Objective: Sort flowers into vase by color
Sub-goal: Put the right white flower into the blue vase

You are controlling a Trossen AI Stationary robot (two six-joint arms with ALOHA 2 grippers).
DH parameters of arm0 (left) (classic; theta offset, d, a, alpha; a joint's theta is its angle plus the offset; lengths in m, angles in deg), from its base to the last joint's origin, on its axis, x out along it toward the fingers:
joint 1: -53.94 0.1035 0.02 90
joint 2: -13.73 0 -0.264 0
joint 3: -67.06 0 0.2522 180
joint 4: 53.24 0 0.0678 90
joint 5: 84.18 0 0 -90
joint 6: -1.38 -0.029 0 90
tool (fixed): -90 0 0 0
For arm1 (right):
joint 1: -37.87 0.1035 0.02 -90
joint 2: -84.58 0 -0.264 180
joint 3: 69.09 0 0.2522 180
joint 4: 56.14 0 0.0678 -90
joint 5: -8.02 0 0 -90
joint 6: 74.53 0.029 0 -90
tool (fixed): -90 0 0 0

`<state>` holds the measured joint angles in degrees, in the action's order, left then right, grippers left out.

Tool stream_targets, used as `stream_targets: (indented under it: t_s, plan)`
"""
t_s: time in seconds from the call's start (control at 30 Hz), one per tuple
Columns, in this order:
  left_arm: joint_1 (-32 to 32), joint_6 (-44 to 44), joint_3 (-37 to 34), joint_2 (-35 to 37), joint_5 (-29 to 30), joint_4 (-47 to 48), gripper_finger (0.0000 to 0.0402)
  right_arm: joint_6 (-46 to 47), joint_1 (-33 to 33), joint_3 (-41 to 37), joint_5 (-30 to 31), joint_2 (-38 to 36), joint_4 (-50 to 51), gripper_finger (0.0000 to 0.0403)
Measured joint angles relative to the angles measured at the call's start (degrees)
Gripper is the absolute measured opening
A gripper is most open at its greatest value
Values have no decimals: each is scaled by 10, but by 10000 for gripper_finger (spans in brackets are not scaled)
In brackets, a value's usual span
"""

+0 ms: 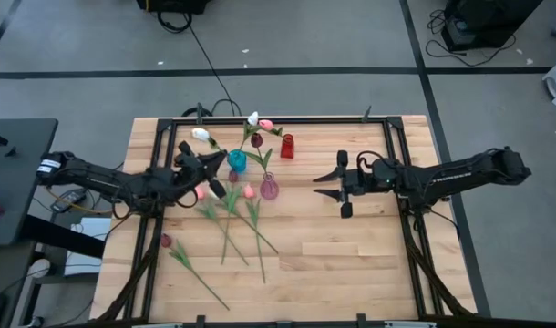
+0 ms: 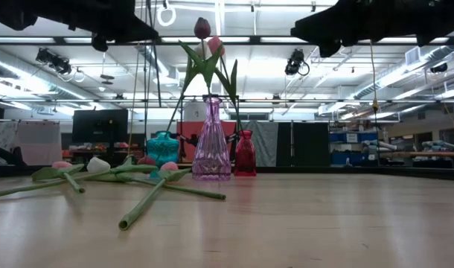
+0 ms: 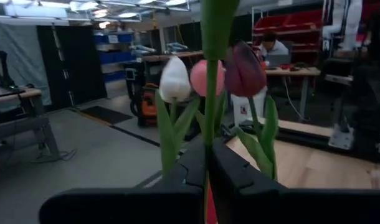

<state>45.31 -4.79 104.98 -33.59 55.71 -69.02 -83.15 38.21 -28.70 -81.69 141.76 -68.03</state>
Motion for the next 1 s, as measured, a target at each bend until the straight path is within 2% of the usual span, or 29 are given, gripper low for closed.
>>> stream_targets:
  t_s: [0.2,0.33,0.43,1.0]
  plan:
    - [54,-12,0,-4,-2,-13,13,-5,0,0,1,-12,2,133]
    - [105,18,0,-33,-58,-12,13,-6,0,0,1,-11,-1,133]
    - [128,21,0,-56,-73,-28,12,-5,0,0,1,-10,0,133]
    - [166,98,0,-162,-84,-33,12,9,0,0,-3,-10,12,133]
